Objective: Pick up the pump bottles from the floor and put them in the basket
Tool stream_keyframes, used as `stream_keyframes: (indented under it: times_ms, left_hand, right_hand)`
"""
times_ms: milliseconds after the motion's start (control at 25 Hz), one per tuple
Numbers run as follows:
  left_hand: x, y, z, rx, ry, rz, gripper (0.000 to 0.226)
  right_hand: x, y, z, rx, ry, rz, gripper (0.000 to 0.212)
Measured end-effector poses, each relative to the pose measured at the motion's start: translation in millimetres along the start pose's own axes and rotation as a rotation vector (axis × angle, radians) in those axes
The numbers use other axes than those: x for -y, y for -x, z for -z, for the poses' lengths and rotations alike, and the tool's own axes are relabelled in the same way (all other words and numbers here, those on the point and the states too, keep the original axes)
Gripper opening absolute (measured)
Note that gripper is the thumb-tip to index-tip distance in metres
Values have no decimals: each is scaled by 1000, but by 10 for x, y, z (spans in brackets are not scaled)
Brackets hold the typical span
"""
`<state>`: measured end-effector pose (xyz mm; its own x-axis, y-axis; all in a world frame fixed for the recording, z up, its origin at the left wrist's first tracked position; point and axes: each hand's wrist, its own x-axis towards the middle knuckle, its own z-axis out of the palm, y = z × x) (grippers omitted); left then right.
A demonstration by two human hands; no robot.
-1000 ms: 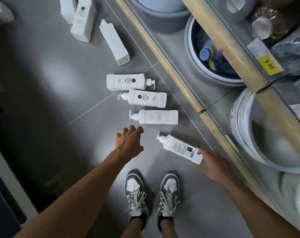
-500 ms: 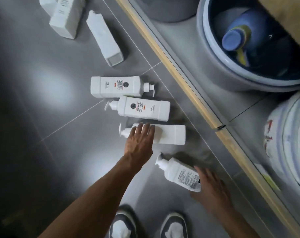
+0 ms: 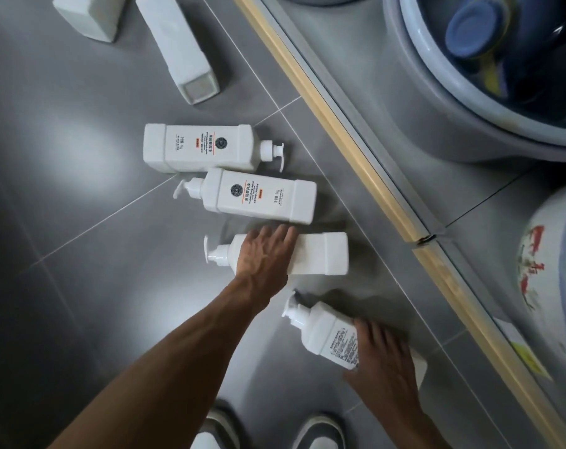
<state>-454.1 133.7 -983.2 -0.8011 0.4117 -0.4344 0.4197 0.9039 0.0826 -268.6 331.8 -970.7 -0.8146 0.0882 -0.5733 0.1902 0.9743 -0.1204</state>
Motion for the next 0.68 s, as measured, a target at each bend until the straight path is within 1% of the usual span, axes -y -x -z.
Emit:
stream_keyframes:
  times_ms: [160,280,360,480,600,680]
  left_hand:
    - [68,162,124,57,-4,42,71]
    - [185,481,425,98,18,63,71]
    - [246,732,707,126,19,89,71]
    - [333,1162,1326,138,30,169,69]
    - [386,1773,2051,123,41,269,69]
    - [357,2231,2514,115,69,296,72]
  right_hand:
    - [41,30,151,16,-31,-28,89]
    - [119,184,440,6,-63,-20,89]
    - [191,359,684,6,-70,-2,93]
    - [302,697,1160,23,-68,29,101]
    - [434,1196,1815,37,-101,29,92]
    - [509,1563,2305,57,-124,38,93]
